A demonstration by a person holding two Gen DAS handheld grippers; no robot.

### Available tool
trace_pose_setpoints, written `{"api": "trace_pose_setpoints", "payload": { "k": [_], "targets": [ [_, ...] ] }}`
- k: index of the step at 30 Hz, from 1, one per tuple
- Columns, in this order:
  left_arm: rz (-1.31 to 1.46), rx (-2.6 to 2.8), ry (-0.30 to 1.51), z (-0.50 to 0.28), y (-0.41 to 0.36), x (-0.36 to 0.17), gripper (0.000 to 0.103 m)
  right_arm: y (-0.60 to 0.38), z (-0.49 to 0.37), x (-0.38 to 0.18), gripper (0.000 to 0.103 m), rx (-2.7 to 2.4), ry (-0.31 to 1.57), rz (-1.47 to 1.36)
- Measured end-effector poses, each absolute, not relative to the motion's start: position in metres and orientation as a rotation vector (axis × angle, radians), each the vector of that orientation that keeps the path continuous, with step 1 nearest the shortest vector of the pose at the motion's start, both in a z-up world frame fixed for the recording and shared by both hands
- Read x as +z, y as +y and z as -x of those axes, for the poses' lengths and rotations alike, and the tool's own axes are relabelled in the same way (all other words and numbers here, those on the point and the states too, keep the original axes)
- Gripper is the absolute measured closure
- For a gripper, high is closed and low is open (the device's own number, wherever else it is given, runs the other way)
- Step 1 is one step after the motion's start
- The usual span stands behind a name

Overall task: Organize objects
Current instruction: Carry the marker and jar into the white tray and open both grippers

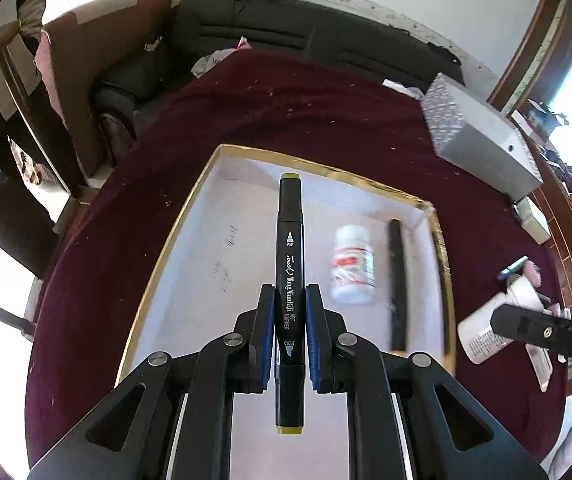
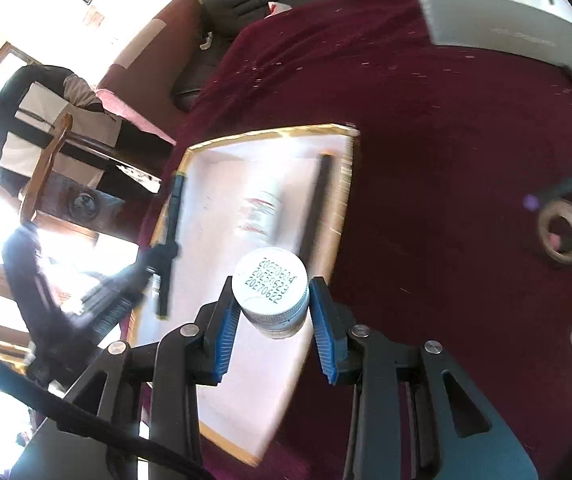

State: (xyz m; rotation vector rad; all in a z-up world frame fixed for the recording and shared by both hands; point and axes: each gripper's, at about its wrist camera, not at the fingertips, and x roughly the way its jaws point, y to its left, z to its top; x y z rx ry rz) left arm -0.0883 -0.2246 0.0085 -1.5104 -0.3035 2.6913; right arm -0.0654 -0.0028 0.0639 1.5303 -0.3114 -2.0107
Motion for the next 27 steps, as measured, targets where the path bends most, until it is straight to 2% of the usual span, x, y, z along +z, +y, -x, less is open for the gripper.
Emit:
{"api": "trace_pose_setpoints", "payload": {
  "k": [10, 27],
  "targets": [
    [1.58, 2.662, -0.369, 0.126, -0.257, -0.026, 0.091, -0.088, 0.12, 0.051, 0.07, -1.978, -0.436, -1.578],
    [1.567, 2.675, -0.34, 0.142, -0.262, -0.037, 0.092, -0.116, 0.136, 0.02, 0.07, -2.084, -0.262, -1.651]
  ]
}}
